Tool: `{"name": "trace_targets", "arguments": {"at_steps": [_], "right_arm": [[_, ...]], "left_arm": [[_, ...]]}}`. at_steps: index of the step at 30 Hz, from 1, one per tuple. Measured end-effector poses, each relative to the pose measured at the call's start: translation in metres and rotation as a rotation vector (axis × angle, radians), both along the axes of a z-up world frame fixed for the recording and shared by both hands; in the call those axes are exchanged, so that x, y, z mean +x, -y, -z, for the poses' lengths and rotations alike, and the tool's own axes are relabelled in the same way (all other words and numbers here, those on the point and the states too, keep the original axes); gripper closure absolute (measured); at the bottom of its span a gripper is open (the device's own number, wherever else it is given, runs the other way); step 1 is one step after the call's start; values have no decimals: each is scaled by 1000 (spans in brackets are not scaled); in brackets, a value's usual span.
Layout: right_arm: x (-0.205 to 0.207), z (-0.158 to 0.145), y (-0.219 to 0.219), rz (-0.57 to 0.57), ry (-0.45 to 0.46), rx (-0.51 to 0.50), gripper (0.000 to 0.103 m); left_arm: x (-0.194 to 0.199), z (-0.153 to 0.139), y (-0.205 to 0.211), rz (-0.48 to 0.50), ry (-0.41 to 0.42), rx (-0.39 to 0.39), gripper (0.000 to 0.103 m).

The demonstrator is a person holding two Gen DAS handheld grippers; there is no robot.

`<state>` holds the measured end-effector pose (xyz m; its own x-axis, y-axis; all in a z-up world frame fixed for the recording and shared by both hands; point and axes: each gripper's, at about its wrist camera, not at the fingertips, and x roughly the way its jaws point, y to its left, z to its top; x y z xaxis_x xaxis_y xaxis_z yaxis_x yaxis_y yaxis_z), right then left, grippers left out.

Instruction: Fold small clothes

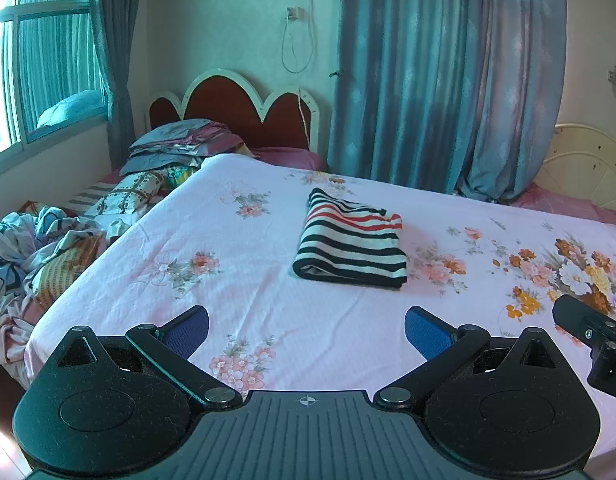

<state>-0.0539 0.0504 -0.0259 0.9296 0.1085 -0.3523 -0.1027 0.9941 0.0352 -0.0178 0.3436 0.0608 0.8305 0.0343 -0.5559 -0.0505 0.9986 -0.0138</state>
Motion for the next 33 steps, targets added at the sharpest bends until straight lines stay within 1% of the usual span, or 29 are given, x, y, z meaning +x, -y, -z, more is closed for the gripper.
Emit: {"name": "trace_targets", "arguments": {"at_steps": [25,33], "right_arm": [[2,5,-2,9,-12,2,1],[6,7,-2,10,-19,-2,1]], "left_arm": [[5,3,-3,13,-5,6,0],[14,10,-7,23,-25,0,0]]}}
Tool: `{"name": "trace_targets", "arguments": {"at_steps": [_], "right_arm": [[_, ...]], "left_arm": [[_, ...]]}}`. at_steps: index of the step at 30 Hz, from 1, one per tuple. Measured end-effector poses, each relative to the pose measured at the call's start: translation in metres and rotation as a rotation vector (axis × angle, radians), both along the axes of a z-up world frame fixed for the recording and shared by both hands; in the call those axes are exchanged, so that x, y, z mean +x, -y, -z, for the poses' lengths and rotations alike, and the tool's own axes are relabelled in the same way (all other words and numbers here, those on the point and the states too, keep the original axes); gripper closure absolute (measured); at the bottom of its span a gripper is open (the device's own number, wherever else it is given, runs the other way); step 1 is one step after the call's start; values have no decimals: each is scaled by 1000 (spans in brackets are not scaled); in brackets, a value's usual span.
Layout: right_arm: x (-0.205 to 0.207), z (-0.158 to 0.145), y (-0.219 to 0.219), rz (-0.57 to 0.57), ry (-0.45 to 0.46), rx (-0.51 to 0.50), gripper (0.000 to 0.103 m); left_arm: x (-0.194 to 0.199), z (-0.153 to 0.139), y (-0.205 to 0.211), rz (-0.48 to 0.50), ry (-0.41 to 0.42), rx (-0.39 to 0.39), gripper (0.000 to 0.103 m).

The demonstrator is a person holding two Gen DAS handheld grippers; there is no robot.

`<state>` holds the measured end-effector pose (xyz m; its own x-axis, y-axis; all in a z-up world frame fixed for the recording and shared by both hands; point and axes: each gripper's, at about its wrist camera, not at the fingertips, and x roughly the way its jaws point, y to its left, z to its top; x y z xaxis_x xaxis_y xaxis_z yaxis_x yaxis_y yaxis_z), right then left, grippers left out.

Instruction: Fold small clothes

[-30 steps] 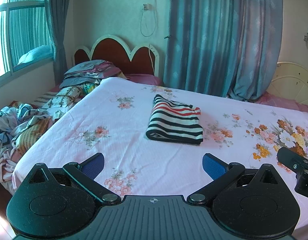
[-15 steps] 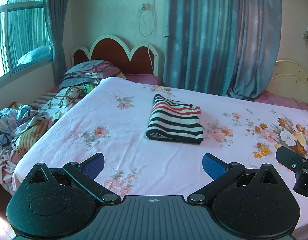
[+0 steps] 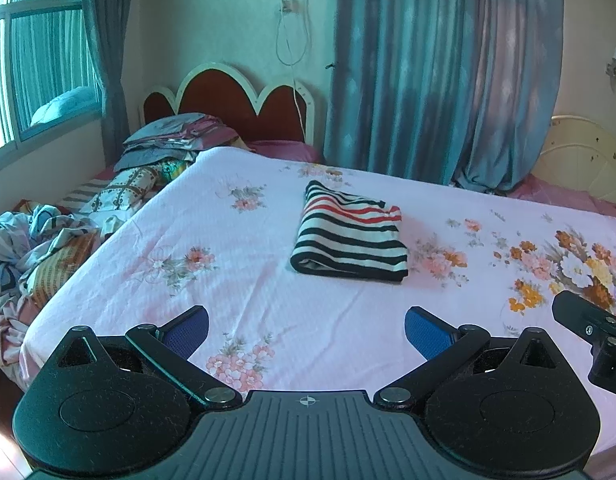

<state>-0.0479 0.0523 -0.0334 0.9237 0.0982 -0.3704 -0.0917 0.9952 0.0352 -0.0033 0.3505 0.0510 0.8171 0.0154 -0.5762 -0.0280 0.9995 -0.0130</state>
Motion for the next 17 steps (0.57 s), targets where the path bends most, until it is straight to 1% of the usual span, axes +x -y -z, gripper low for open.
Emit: {"name": "trace_targets", "arguments": {"at_steps": [7,12,14,17], "right_arm": [[7,4,1,9,-15,-1,1],[17,9,0,13,-40,-9,1],[23,13,1,21,-52,-12,1],[33,19,4,36,-76,-13,1]], "left_arm": [[11,7,3,22,-7,11,0],[21,16,5,62,4,-2,0],[30,20,7,67,-5,18,0],[47,26,7,77,-9,12,0]]}}
